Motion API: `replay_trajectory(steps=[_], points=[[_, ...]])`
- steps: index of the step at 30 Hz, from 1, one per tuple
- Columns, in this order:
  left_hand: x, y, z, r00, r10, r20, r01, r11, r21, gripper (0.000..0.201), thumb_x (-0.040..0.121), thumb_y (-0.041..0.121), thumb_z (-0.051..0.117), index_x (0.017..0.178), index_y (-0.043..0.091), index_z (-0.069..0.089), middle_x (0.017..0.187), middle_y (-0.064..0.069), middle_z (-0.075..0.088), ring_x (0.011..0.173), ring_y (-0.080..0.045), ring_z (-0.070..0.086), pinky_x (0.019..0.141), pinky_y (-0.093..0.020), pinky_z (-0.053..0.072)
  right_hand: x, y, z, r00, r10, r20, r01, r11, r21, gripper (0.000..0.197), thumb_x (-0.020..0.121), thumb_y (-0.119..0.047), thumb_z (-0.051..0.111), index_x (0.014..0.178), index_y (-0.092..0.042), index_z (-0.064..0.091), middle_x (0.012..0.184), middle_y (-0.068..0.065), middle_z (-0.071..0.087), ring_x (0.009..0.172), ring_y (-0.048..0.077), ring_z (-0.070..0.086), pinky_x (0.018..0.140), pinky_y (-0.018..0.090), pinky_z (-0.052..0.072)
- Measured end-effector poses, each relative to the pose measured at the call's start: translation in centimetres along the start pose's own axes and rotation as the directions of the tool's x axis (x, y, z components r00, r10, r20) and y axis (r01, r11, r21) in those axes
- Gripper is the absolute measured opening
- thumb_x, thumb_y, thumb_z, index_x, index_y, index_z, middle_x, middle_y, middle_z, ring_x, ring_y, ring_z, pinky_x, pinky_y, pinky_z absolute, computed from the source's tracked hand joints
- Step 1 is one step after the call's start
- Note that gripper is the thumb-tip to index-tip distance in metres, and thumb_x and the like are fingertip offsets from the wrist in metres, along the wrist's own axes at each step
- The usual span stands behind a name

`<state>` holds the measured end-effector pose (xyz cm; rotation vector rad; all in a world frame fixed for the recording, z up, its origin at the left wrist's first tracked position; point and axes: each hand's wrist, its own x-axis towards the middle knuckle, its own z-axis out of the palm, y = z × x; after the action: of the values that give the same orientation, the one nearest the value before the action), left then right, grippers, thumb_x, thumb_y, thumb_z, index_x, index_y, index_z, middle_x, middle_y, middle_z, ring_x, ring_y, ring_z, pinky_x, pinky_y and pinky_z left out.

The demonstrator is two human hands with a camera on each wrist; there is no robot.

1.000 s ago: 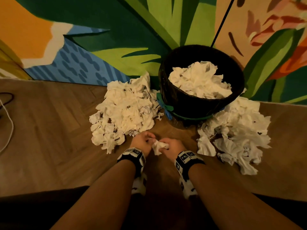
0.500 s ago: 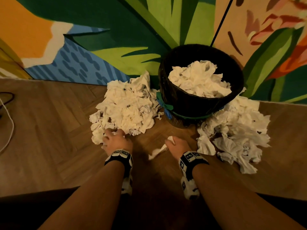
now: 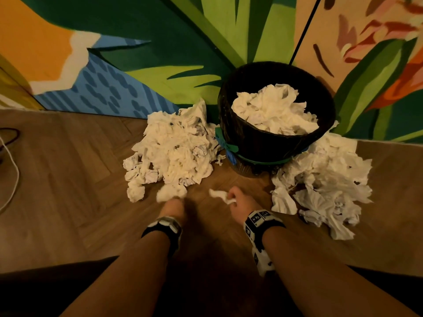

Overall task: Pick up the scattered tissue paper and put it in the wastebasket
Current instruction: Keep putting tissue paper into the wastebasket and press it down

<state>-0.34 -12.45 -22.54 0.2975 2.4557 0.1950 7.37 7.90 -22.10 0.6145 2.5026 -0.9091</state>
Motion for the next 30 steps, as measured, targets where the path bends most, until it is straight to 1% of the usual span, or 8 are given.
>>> replay_trajectory(steps=[3,6,10,13,16,21,25,30], points=[[-1.6,2.8,1.1,0.944,0.323,0.07,-0.32,0.946,-0.05,0.03,0.097,0.014,0.055,0.126,0.011,0.063,0.136,-0.008,0.055,0.127,-0.023,0.05,0.111,-0.03,0.034,-0.1,-0.2,0.0,0.993,-0.053,0.101,0.042,0.994,0.1,0.055,0.087,-0.015,0.061,0.127,-0.044,0.038,0.106,-0.006,0.061,0.087,0.016,0.064,0.076,0.034,0.055],[-2.7,5.0,1.2,0.87,0.484,-0.092,-0.493,0.858,-0.147,0.02,0.09,0.009,0.058,0.104,0.013,0.072,0.116,-0.004,0.066,0.109,-0.021,0.06,0.099,-0.027,0.042,-0.2,-0.1,0.4,0.969,-0.182,0.164,0.164,0.979,0.119,0.077,0.081,-0.01,0.065,0.14,-0.052,0.037,0.13,-0.005,0.058,0.112,0.02,0.061,0.096,0.036,0.052],[-2.4,6.7,0.2,0.867,0.434,-0.246,-0.495,0.81,-0.315,0.022,0.088,0.009,0.055,0.091,0.026,0.069,0.093,0.005,0.07,0.08,-0.015,0.065,0.08,-0.029,0.053,0.3,0.7,0.6,0.992,-0.118,0.04,0.113,0.988,0.108,0.027,0.087,-0.024,0.065,0.113,-0.033,0.068,0.099,-0.008,0.07,0.094,0.016,0.066,0.076,0.029,0.053],[-1.4,5.3,-0.5,0.914,0.238,-0.329,-0.359,0.851,-0.383,0.023,0.089,0.013,0.056,0.096,0.034,0.063,0.113,0.007,0.06,0.086,-0.014,0.062,0.081,-0.036,0.057,0.8,1.3,0.0,0.998,-0.023,-0.051,0.034,0.971,0.235,0.024,0.092,-0.043,0.061,0.111,-0.034,0.071,0.09,-0.017,0.068,0.082,0.003,0.063,0.065,0.019,0.046],[-0.3,1.8,-1.3,0.888,-0.054,-0.458,-0.09,0.954,-0.287,0.031,0.084,0.02,0.066,0.112,0.033,0.061,0.136,0.001,0.045,0.122,-0.025,0.049,0.103,-0.045,0.046,0.8,1.7,-0.7,0.99,0.04,-0.133,0.017,0.915,0.402,0.03,0.091,-0.049,0.06,0.114,-0.032,0.071,0.09,-0.025,0.064,0.086,-0.004,0.058,0.067,0.013,0.04],[0.5,-4.1,-2.1,0.828,-0.445,-0.341,0.364,0.89,-0.275,0.049,0.087,0.027,0.061,0.134,0.024,0.047,0.149,-0.014,0.032,0.135,-0.041,0.031,0.11,-0.057,0.032,1.2,1.8,-0.9,0.956,0.178,-0.232,-0.022,0.836,0.548,0.035,0.095,-0.051,0.051,0.113,-0.026,0.067,0.105,-0.006,0.062,0.097,0.014,0.056,0.085,0.029,0.042],[0.1,-3.6,-0.4,0.943,-0.166,-0.287,0.129,0.981,-0.143,0.047,0.089,0.029,0.061,0.134,0.021,0.048,0.145,-0.008,0.039,0.123,-0.03,0.049,0.1,-0.046,0.049,1.3,2.1,-1.8,0.96,0.188,-0.207,-0.079,0.893,0.444,0.028,0.091,-0.043,0.054,0.076,-0.02,0.06,0.081,0.002,0.066,0.084,0.026,0.063,0.078,0.037,0.051],[-0.1,3.5,2.2,0.959,0.281,-0.028,-0.282,0.959,-0.03,0.068,0.086,0.05,0.063,0.145,0.039,0.029,0.153,-0.001,0.022,0.127,-0.028,0.048,0.1,-0.042,0.05,1.1,2.1,-2.0,0.942,0.204,-0.266,-0.089,0.917,0.389,0.007,0.091,-0.032,0.056,0.089,-0.025,0.056,0.087,0.002,0.061,0.086,0.025,0.058,0.074,0.031,0.043]])
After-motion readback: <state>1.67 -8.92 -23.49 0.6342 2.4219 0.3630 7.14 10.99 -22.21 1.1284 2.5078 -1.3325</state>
